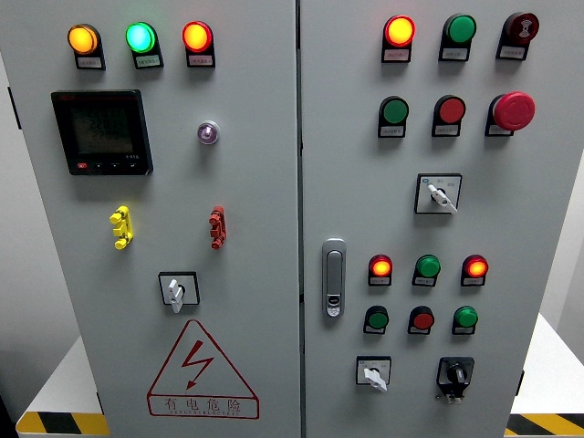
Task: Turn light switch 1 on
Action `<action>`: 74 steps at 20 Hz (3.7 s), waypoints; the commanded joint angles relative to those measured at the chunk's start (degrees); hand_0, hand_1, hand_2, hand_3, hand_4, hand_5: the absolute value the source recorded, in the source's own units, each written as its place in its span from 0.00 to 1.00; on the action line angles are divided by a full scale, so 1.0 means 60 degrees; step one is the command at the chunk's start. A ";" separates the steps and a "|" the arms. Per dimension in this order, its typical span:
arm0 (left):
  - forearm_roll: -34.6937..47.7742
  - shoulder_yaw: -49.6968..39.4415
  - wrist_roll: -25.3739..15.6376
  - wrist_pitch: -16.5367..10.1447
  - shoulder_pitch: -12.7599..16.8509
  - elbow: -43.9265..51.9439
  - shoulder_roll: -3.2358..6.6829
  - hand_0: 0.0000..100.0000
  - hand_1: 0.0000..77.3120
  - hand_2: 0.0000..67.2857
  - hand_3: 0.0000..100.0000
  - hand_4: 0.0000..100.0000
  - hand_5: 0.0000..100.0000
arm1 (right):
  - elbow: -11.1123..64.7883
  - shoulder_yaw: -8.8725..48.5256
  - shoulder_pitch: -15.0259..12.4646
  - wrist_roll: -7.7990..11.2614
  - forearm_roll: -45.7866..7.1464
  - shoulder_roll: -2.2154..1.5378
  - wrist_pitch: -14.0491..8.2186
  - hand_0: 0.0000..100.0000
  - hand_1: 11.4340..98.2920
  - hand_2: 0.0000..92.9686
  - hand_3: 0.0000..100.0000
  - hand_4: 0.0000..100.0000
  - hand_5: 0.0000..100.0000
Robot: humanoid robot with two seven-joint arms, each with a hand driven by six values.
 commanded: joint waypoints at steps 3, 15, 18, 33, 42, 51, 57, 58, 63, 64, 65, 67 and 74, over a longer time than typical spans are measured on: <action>0.1732 -0.1872 0.0015 -0.0007 0.0015 -0.0013 -0.0021 0.00 0.00 0.01 0.00 0.00 0.00 | -0.0002 0.0000 0.0000 0.0000 0.0000 0.0001 -0.0015 0.00 0.11 0.00 0.20 0.19 0.10; 1.0239 -1.1507 0.0264 -0.0284 0.0015 -0.0028 -0.0065 0.00 0.00 0.02 0.00 0.00 0.00 | -0.0002 0.0000 0.0000 0.0000 0.0000 0.0001 0.0000 0.00 0.10 0.00 0.20 0.19 0.10; 1.2044 -1.3049 0.0118 -0.0709 0.0015 -0.0013 -0.0035 0.00 0.00 0.02 0.00 0.00 0.00 | -0.0002 0.0000 0.0000 0.0000 0.0000 0.0001 -0.0015 0.00 0.10 0.00 0.20 0.19 0.10; 1.2972 -1.3535 -0.1157 -0.0681 -0.0336 -0.1609 0.0009 0.00 0.00 0.04 0.00 0.00 0.00 | -0.0002 0.0000 0.0000 0.0000 0.0000 -0.0014 -0.0001 0.00 0.10 0.00 0.20 0.19 0.10; 1.3060 -1.5075 -0.0312 -0.0724 -0.0381 -0.5001 -0.0270 0.00 0.17 0.09 0.02 0.13 0.10 | -0.0002 0.0000 0.0000 0.0000 0.0000 -0.0014 -0.0001 0.00 0.10 0.00 0.20 0.19 0.10; 1.2928 -1.4711 0.0981 -0.1838 0.0130 -0.9748 -0.0241 0.00 0.34 0.33 0.33 0.50 0.35 | 0.0012 0.0000 0.0000 0.0000 0.0000 0.0001 0.0000 0.00 0.10 0.00 0.20 0.19 0.10; 1.2608 -1.4534 0.1406 -0.1838 0.0263 -1.2460 -0.0255 0.00 0.41 0.40 0.45 0.65 0.42 | -0.0002 0.0000 0.0000 0.0000 0.0000 0.0001 -0.0015 0.00 0.10 0.00 0.20 0.19 0.10; 1.2344 -1.4519 0.1435 -0.1838 0.0249 -1.2798 -0.0255 0.00 0.43 0.41 0.47 0.67 0.43 | 0.0012 0.0000 0.0000 0.0000 0.0000 0.0001 -0.0001 0.00 0.10 0.00 0.20 0.19 0.10; 1.1362 -1.4549 0.2181 -0.1838 0.0191 -1.4089 -0.0226 0.00 0.52 0.43 0.52 0.72 0.48 | -0.0002 0.0000 0.0000 0.0000 0.0000 0.0001 -0.0001 0.00 0.10 0.00 0.20 0.19 0.10; 1.1230 -1.4534 0.2357 -0.1838 0.0176 -1.4221 -0.0211 0.00 0.53 0.43 0.53 0.73 0.49 | -0.0002 0.0000 0.0000 0.0000 0.0000 0.0001 0.0000 0.00 0.09 0.00 0.20 0.19 0.10; 1.1185 -1.4534 0.2503 -0.1838 0.0132 -1.4309 -0.0211 0.00 0.55 0.44 0.54 0.74 0.50 | 0.0012 0.0000 0.0000 0.0000 0.0000 0.0001 0.0000 0.00 0.09 0.00 0.20 0.19 0.10; 1.1170 -1.4519 0.2651 -0.1838 -0.0130 -1.4427 -0.0240 0.00 0.57 0.44 0.56 0.75 0.52 | -0.0002 0.0000 0.0000 0.0000 0.0000 -0.0014 -0.0001 0.00 0.09 0.00 0.20 0.19 0.10; 1.1184 -1.4417 0.3119 -0.1604 -0.1141 -1.4559 -0.0284 0.00 0.61 0.48 0.57 0.76 0.50 | -0.0002 0.0000 0.0000 0.0000 0.0000 0.0001 0.0000 0.00 0.09 0.00 0.20 0.19 0.10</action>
